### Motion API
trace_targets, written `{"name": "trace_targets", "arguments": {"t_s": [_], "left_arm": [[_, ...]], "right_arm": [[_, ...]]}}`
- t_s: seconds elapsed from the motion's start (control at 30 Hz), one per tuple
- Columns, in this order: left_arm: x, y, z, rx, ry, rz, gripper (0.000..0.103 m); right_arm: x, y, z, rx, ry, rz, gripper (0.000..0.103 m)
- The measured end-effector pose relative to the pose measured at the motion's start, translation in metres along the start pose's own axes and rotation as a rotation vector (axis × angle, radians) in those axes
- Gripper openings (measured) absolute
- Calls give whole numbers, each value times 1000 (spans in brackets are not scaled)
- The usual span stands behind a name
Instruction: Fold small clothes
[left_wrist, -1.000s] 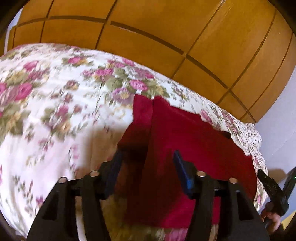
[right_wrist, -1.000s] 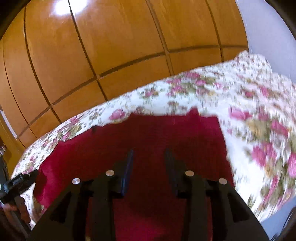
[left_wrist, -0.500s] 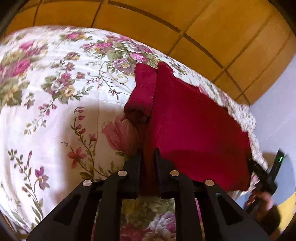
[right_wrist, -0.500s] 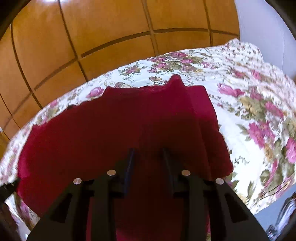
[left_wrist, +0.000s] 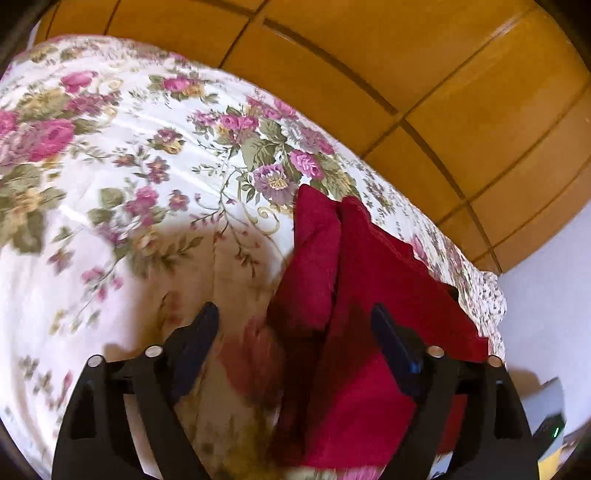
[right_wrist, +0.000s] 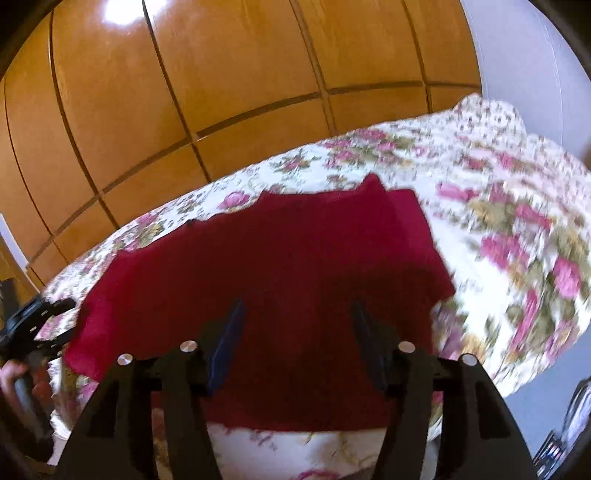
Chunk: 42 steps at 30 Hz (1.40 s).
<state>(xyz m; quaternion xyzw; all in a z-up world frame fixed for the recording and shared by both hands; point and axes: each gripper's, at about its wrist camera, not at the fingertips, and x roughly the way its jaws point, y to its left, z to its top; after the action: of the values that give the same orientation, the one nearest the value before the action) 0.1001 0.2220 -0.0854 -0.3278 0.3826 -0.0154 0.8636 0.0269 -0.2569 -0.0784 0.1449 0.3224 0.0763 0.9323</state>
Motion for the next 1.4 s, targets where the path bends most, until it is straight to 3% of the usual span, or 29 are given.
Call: {"name": "trace_targets", "arguments": {"t_s": [0.03, 0.17, 0.33, 0.43, 0.57, 0.73, 0.8, 0.87, 0.93, 1.03, 1.13, 1.3, 1.4], "left_arm": [[10, -2, 6, 0, 34, -9, 83], [30, -14, 12, 57, 70, -13, 86], [45, -20, 12, 145, 111, -17, 86], [45, -13, 16, 122, 126, -58, 86], [41, -6, 18, 121, 133, -85, 86], [49, -14, 17, 195, 139, -59, 86], [54, -15, 19, 206, 137, -48, 81], [55, -15, 20, 212, 144, -36, 65], [57, -16, 21, 212, 160, -59, 56], [57, -15, 22, 201, 167, -69, 56], [54, -17, 21, 230, 142, -61, 70], [57, -20, 22, 227, 148, -41, 69], [61, -23, 24, 251, 163, -24, 58]], "right_arm": [[0, 1, -3, 7, 9, 16, 39], [1, 13, -15, 3, 46, 98, 28], [9, 40, -23, -63, 70, 183, 25], [18, 49, -25, -63, 96, 212, 25], [43, 43, -30, -49, 173, 170, 22], [45, 40, -31, -27, 172, 179, 22], [42, 41, -32, -29, 172, 180, 22], [40, 37, -34, -5, 175, 191, 22], [35, 32, -32, 43, 172, 211, 23], [14, 31, -25, 63, 81, 245, 28], [7, 34, -13, 26, 56, 217, 28], [23, 13, 21, 64, 15, 99, 28], [37, -14, 38, 136, -7, 23, 29]]}}
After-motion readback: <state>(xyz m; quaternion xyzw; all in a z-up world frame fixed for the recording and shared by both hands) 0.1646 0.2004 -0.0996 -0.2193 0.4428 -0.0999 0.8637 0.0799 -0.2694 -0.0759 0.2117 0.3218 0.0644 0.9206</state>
